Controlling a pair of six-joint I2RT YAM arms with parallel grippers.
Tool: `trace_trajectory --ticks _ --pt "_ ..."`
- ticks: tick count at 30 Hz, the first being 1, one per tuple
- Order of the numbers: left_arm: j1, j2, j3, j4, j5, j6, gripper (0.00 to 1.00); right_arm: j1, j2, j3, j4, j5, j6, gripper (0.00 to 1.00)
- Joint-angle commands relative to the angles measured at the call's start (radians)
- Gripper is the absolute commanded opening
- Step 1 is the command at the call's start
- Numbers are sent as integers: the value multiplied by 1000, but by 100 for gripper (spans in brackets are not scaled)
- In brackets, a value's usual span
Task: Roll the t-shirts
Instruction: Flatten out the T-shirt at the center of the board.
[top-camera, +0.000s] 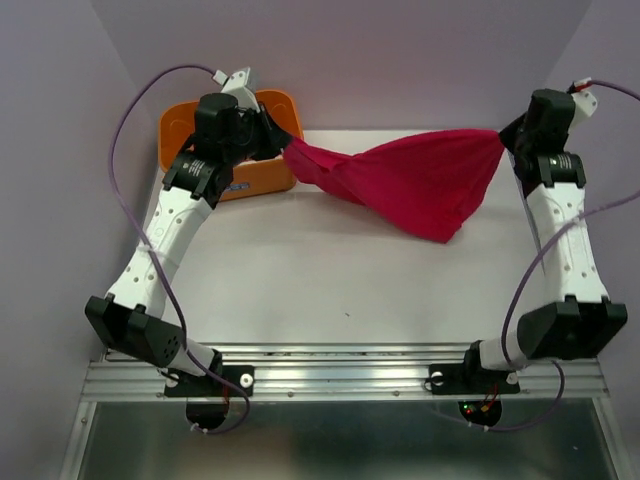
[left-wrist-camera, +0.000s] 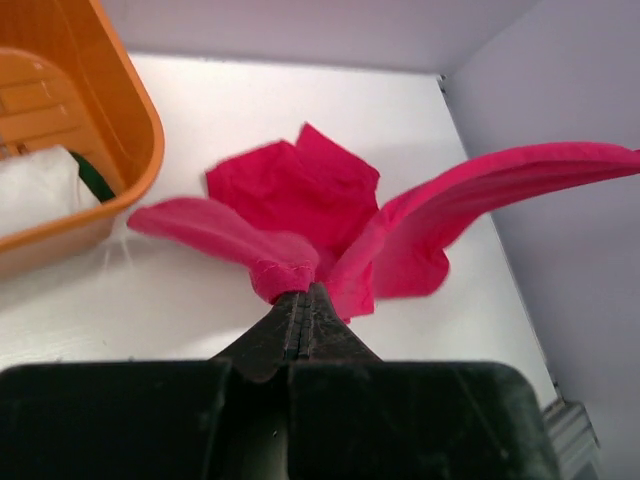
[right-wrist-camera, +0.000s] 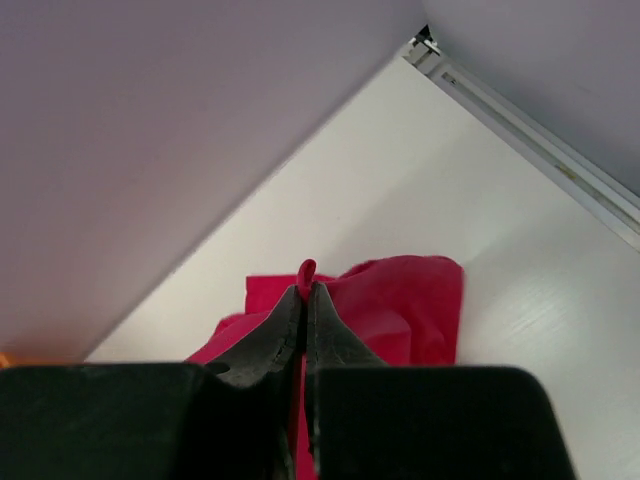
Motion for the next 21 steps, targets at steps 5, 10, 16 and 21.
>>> trace_trajectory --ticks 5,10,16,21 --pt "-26 -338 -603 73 157 -76 0 -1 -560 -695 -53 3 26 6" --pt "-31 -446 -904 -12 126 -116 56 -1 -840 -909 -260 -165 206 42" --pt "-29 -428 -861 -91 17 -88 86 -1 -732 -747 -319 -210 275 61" --pt "-31 -350 -768 -86 -4 -74 83 -1 -512 -553 -317 -253 221 63"
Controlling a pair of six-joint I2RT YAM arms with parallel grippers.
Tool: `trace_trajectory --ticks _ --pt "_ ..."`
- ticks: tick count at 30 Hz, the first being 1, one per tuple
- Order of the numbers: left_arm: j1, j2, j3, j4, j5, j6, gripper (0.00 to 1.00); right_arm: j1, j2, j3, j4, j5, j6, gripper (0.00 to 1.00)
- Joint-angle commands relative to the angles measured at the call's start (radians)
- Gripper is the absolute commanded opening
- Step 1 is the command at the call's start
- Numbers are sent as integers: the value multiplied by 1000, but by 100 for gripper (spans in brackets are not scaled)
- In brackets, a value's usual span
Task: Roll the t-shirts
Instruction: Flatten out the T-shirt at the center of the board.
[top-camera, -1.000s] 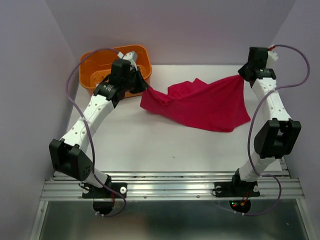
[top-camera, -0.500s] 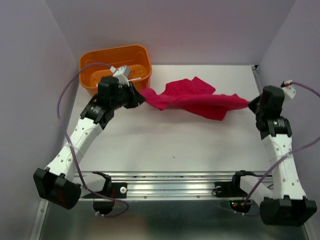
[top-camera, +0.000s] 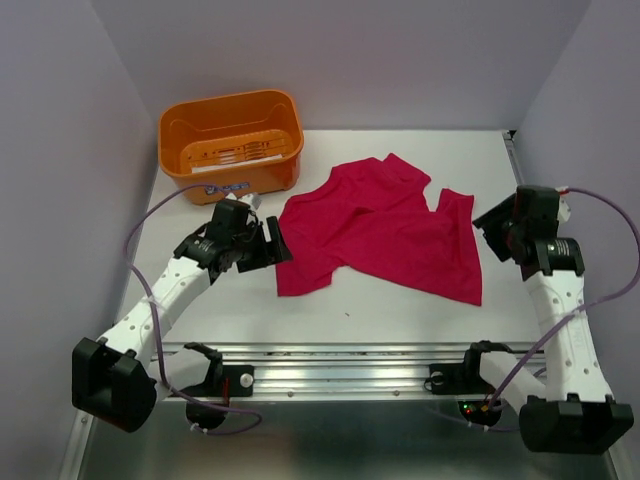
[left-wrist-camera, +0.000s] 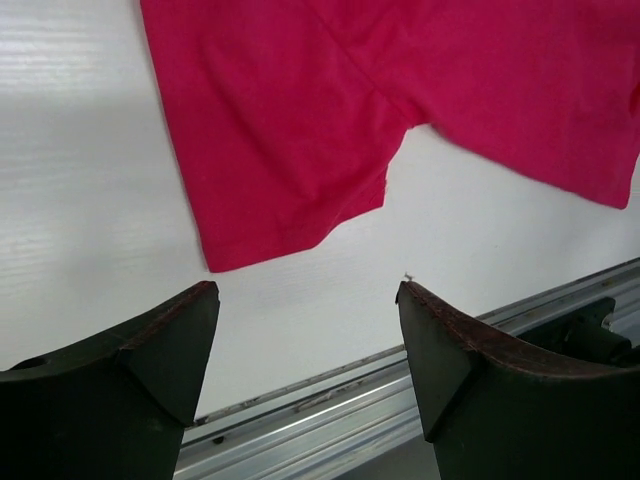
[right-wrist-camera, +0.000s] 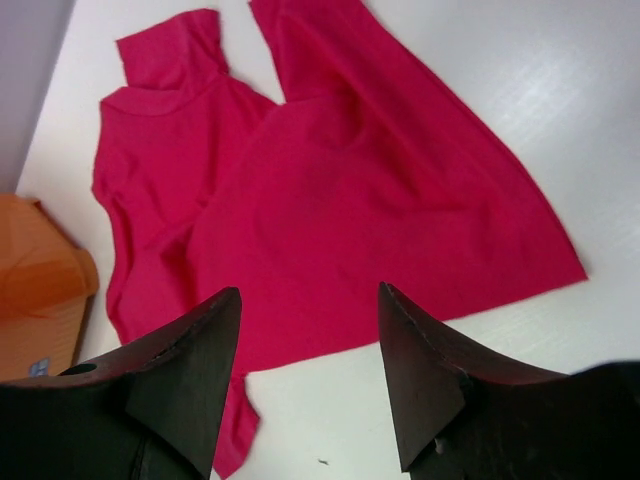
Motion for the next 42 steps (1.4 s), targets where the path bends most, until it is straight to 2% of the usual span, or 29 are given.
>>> trace_trajectory --ticks 1,5,15,23,38,42 --pt "0 44 82 35 -41 25 82 -3 118 112 38 -49 -23 63" --pt "2 104 87 82 -90 9 80 -3 175 77 109 -41 -25 65" --pt "-21 249 112 201 -46 12 77 -3 321 -61 235 135 -60 65" --pt "-31 306 112 214 -9 38 76 -3 307 -121 284 181 -28 65" --pt "-46 329 102 266 -13 6 76 -3 275 -218 354 121 -65 66" --pt "-46 335 112 263 -29 12 76 -3 247 -268 402 116 -72 70"
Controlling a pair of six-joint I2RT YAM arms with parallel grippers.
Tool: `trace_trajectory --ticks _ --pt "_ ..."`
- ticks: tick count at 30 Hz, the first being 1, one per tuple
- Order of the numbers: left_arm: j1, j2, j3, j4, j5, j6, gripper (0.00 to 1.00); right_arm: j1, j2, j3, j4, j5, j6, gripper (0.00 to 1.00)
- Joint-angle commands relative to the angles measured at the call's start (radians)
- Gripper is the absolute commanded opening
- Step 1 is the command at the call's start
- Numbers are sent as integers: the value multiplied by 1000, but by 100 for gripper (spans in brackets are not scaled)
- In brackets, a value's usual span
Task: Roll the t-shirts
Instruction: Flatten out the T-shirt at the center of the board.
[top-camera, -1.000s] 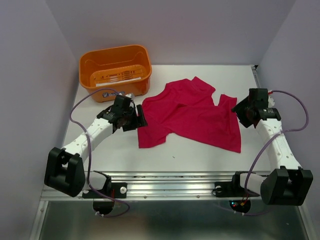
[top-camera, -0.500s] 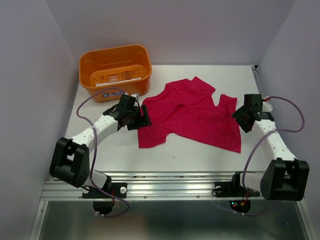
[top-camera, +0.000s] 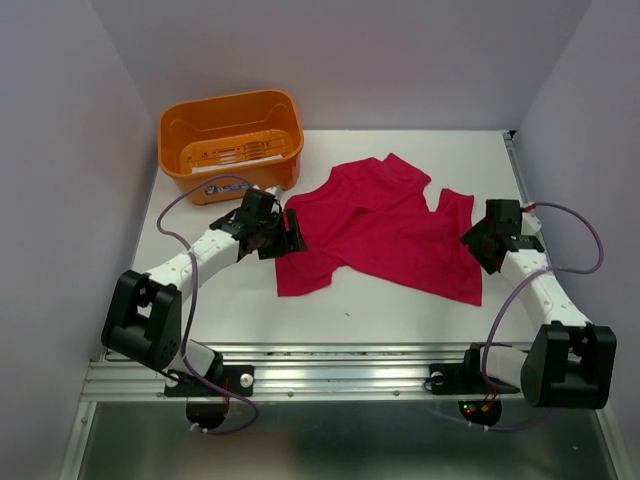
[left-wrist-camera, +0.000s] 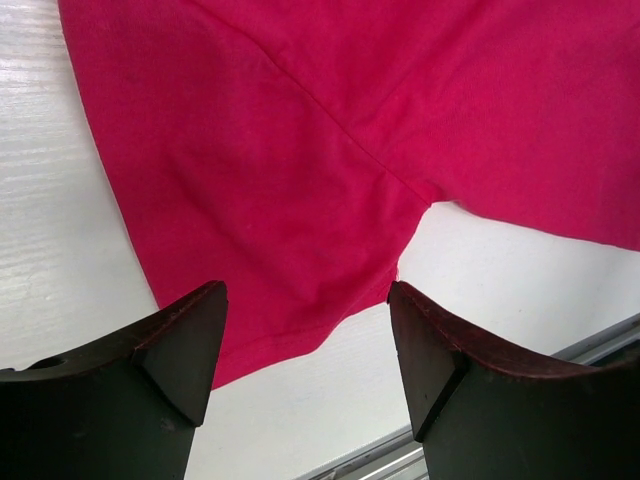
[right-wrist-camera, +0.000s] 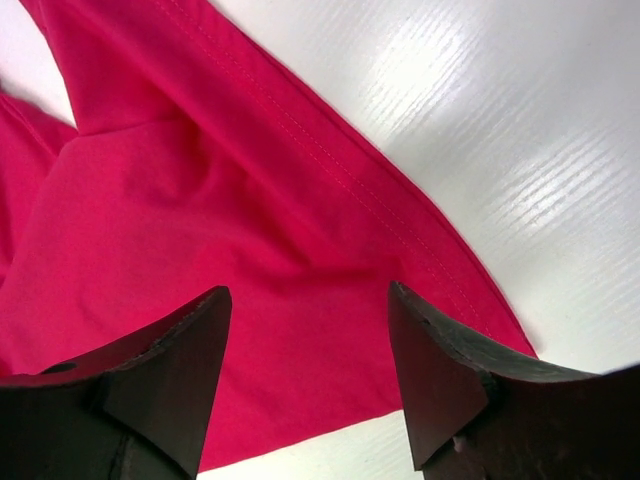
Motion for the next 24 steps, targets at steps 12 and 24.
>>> trace_trajectory --ticks 12,24 --pt "-4 -8 31 50 -54 0 76 -3 -107 -98 179 -36 -71 74" --pt "57 93 250 -87 -218 118 76 -3 -104 -105 186 -44 -75 74"
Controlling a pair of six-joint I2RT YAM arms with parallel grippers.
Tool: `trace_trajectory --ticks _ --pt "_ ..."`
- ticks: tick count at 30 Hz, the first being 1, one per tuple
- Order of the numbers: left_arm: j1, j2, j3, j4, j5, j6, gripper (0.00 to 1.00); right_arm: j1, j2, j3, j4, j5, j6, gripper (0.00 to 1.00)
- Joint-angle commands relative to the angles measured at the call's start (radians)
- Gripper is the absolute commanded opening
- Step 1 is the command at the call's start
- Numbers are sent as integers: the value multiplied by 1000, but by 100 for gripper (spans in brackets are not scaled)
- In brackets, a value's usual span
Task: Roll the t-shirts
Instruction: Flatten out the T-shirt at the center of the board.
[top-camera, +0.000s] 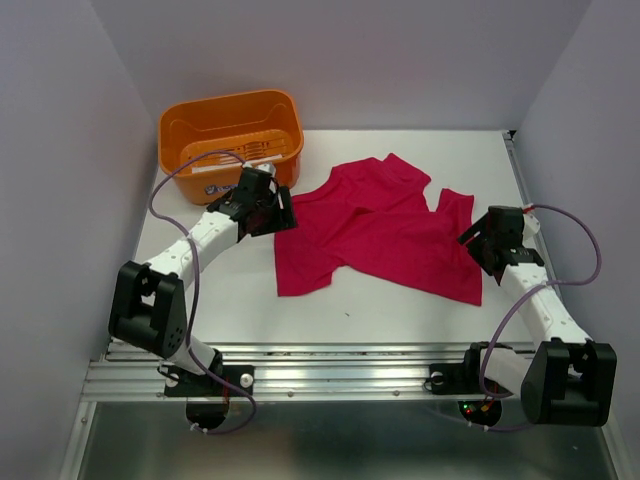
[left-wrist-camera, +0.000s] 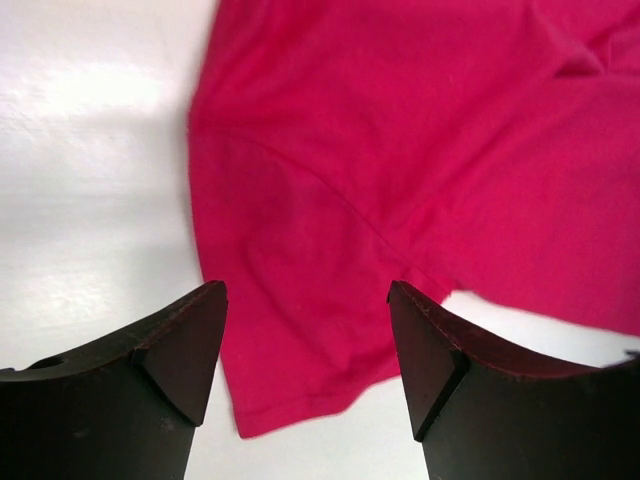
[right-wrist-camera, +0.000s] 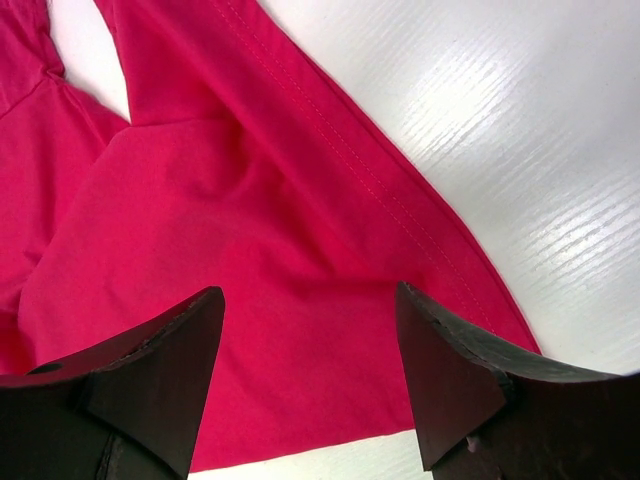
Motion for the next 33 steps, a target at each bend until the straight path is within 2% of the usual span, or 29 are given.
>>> trace_trajectory --ticks 1,9,17,27,33 --pt "26 43 118 -55 -120 69 76 -3 -14 -1 43 1 -17 74" --pt "143 201 305 -59 -129 103 76 -3 -20 4 45 -15 -37 76" --pt "242 338 429 -72 -109 121 75 -3 -65 -12 16 -53 -60 77" --pt "331 402 538 -85 -107 126 75 -3 -83 -2 -33 -65 -84 82" --pt "336 418 581 -105 -101 126 75 -3 -74 -15 -29 -82 -94 84"
